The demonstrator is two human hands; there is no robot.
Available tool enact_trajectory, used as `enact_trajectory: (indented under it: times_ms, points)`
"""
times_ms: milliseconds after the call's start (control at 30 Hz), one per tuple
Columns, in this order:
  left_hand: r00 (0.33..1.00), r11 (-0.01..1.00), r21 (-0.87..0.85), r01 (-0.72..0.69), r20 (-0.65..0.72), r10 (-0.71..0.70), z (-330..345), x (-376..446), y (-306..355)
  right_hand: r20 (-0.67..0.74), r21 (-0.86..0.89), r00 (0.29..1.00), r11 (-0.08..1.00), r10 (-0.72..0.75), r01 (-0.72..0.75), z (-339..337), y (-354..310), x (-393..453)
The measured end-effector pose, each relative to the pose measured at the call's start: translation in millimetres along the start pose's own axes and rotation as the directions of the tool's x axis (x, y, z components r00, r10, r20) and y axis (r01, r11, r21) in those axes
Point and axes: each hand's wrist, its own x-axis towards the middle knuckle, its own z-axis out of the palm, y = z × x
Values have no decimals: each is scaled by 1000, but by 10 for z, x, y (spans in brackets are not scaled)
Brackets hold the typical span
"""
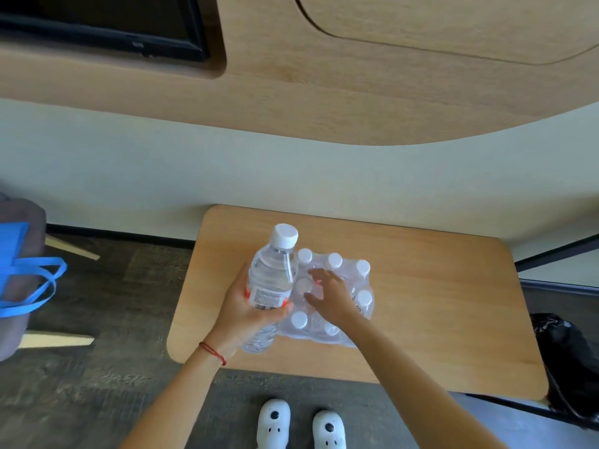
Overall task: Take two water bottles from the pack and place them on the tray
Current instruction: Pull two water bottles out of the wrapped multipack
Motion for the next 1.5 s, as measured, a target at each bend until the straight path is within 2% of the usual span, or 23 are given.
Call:
enact_trajectory:
  times_ms: [33, 67, 167, 400, 600, 700, 833, 933, 1000, 1100, 1267, 1300, 1500]
  points:
    - [1000, 1000, 1, 2, -2, -2, -14, -6, -29, 59, -81, 998, 997, 4, 1, 144, 102, 66]
    - [1000, 1000, 0, 4, -5, -4, -21, -15, -52, 60, -99, 998, 995, -7, 13, 251, 167, 119]
    - [1000, 1000, -18, 18, -17, -18, -25, -25, -112, -63, -7, 997, 999, -47, 46, 375, 253, 237]
    - [999, 1000, 6, 22, -29, -22, 20, 35, -124, -191, 74, 977, 991, -97, 113, 421, 336, 261]
    - [1000, 999, -27, 26, -10, -26, 38, 61, 14, -366, 110, 897, 946, -248, 307, 158, 149, 9]
    - [1000, 998, -56, 18, -6, -19, 37, 50, 139, -402, 166, 879, 924, -255, 344, -151, -10, -225]
    - [1000, 996, -93, -3, 7, 3, 56, 18, 353, -460, 374, 874, 858, -160, 354, -729, -286, -604]
    - [999, 995, -96, -24, 24, 26, 103, -42, 601, -525, 590, 847, 681, -84, 434, -1170, -582, -905]
    - [998, 994, -93, -50, 37, 54, 153, -88, 801, -561, 628, 825, 613, -70, 479, -1414, -774, -1107]
    - [990, 988, -104, -111, 70, 119, 262, -176, 1144, -608, 634, 794, 586, -26, 504, -1723, -929, -1409]
    - [954, 973, -105, -207, 198, 224, 652, -348, 1740, -629, 743, 749, 443, 208, 502, -2148, -888, -1971]
    - [944, 969, -101, -226, 224, 244, 771, -376, 1851, -639, 742, 732, 438, 234, 508, -2225, -850, -2078]
    - [877, 957, -66, -282, 387, 285, 1717, -606, 2303, -764, 617, 575, 589, 292, 522, -2616, -372, -2760]
